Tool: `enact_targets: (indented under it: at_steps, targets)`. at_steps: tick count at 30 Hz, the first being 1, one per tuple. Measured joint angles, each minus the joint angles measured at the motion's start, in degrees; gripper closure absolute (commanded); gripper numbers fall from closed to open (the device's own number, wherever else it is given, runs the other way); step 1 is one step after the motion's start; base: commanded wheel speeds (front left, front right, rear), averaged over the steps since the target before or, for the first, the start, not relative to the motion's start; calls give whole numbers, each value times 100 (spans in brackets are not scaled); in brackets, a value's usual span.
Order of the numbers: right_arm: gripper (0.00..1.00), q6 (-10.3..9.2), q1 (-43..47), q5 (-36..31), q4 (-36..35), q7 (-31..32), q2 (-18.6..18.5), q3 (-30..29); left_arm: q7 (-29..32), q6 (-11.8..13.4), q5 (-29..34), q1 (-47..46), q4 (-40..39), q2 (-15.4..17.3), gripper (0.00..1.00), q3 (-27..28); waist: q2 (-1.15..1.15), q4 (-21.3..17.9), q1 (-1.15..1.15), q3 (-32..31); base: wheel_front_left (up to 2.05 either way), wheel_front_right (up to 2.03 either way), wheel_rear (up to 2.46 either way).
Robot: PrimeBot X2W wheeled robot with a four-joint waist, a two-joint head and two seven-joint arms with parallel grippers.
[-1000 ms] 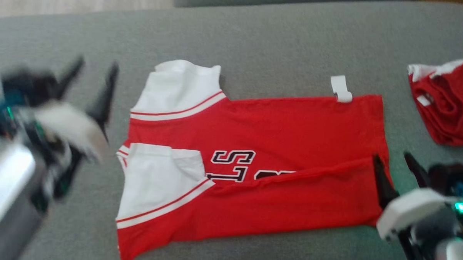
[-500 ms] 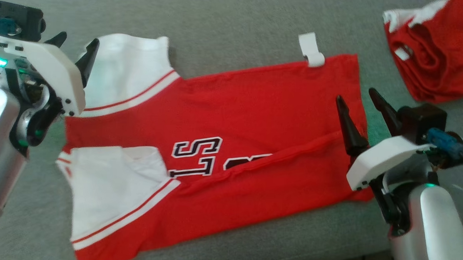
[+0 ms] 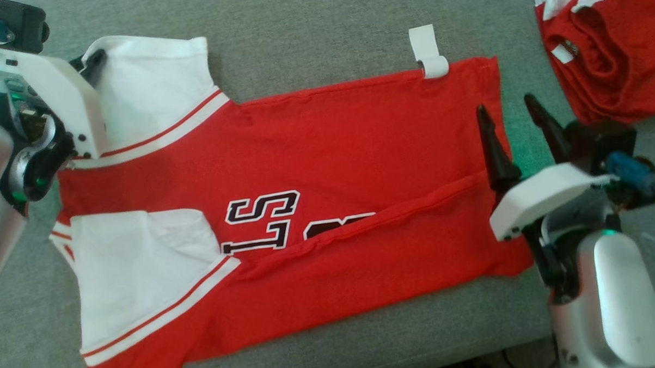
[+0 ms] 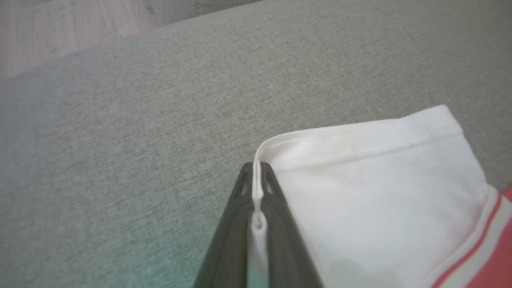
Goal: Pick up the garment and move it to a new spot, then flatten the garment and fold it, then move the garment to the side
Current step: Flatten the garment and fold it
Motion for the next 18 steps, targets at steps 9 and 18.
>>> enact_targets:
  at_steps: [9, 18]
  targets:
    - [0, 0, -948, -267, 856, 444, -342, -221, -509, -101, 67, -145, -283, -198, 100, 0, 0, 347, 0, -72, 0, 0, 0]
    - [51, 0, -1433, -188, 1837, 795, -542, -293, -714, -166, 68, -181, -567, -399, 100, -99, 0, 709, 0, -107, 0, 0, 0]
